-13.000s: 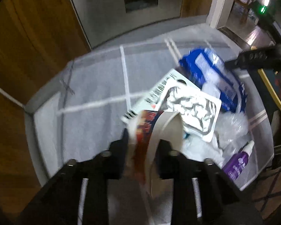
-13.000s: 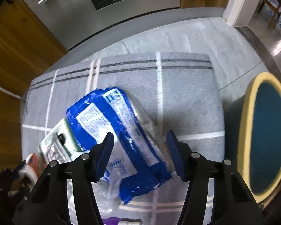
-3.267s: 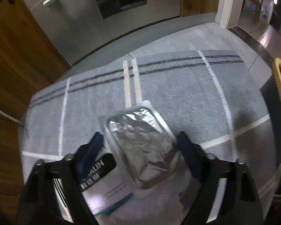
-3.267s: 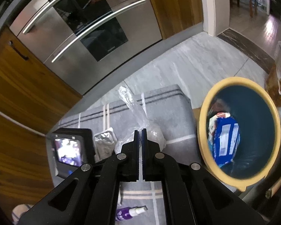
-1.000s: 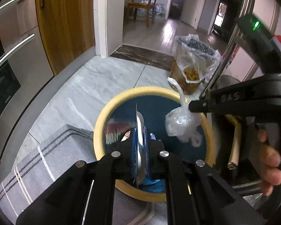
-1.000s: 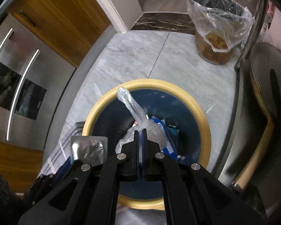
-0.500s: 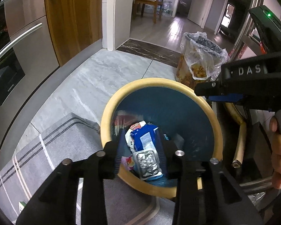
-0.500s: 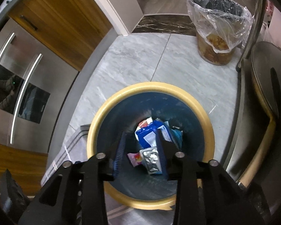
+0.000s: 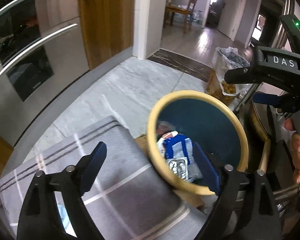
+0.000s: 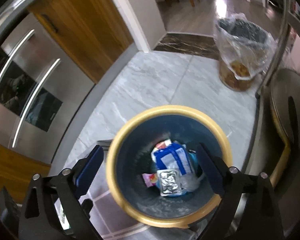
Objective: Collect trash
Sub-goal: 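Grasp the white plastic bag with the right tool while the left tool approaches the COLTALIN box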
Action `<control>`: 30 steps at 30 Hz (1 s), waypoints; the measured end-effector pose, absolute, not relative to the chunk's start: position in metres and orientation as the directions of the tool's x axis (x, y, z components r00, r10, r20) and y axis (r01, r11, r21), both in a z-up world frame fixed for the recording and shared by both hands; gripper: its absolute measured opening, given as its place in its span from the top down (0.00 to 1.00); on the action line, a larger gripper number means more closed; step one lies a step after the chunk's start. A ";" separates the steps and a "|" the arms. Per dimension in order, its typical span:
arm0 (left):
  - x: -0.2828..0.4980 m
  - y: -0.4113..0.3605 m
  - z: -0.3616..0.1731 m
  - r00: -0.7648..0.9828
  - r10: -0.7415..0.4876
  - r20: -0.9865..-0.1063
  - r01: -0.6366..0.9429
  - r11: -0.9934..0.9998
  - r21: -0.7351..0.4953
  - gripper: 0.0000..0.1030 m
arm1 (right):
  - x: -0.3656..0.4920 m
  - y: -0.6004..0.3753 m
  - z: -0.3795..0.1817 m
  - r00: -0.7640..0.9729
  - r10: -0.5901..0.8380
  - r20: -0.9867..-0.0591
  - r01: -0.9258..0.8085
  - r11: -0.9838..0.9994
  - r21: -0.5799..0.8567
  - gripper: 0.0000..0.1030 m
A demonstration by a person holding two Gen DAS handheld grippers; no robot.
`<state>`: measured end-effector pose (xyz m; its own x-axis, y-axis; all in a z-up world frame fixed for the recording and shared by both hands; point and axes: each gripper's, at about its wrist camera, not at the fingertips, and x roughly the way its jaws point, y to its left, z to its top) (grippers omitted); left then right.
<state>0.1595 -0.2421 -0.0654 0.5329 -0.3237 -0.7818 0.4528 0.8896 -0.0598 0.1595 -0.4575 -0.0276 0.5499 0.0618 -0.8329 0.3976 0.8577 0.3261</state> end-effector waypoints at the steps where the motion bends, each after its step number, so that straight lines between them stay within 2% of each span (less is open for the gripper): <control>1: 0.157 -0.234 -0.061 0.540 -0.320 -0.779 0.447 0.893 -0.057 0.13 | 0.160 -0.452 -0.025 0.555 0.058 -0.830 0.385 0.866 0.319 0.08; 8: 0.142 -0.158 -0.034 0.578 -0.250 -0.777 0.383 0.924 -0.012 0.10 | 0.162 -0.407 -0.011 0.578 0.095 -0.811 0.262 0.919 0.295 0.07; 14: 0.119 -0.078 -0.021 0.595 -0.139 -0.792 0.252 0.967 0.020 0.07 | 0.159 -0.376 -0.002 0.592 0.150 -0.792 0.151 0.945 0.291 0.07; 18: 0.107 -0.035 -0.021 0.620 -0.110 -0.777 0.155 0.988 -0.016 0.06 | 0.159 -0.357 -0.002 0.585 0.191 -0.788 0.077 0.955 0.288 0.07; 22: 0.111 -0.006 -0.030 0.606 -0.117 -0.787 0.067 0.993 -0.097 0.06 | 0.160 -0.329 -0.012 0.525 0.281 -0.803 0.013 0.941 0.338 0.07; 27: 0.109 0.015 -0.040 0.592 -0.053 -0.804 0.035 0.999 -0.040 0.06 | 0.153 -0.275 -0.028 0.423 0.355 -0.834 -0.094 0.932 0.350 0.07; 30: 0.108 0.034 -0.052 0.573 -0.041 -0.818 -0.001 0.999 -0.051 0.06 | 0.143 -0.233 -0.041 0.363 0.328 -0.872 -0.185 0.943 0.278 0.07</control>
<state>0.1078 0.0341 -0.0517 0.5731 -0.0408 -0.8185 -0.0015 0.9987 -0.0509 0.1431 -0.2331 -0.0405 0.3630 0.3281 -0.8721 -0.1850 0.9427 0.2777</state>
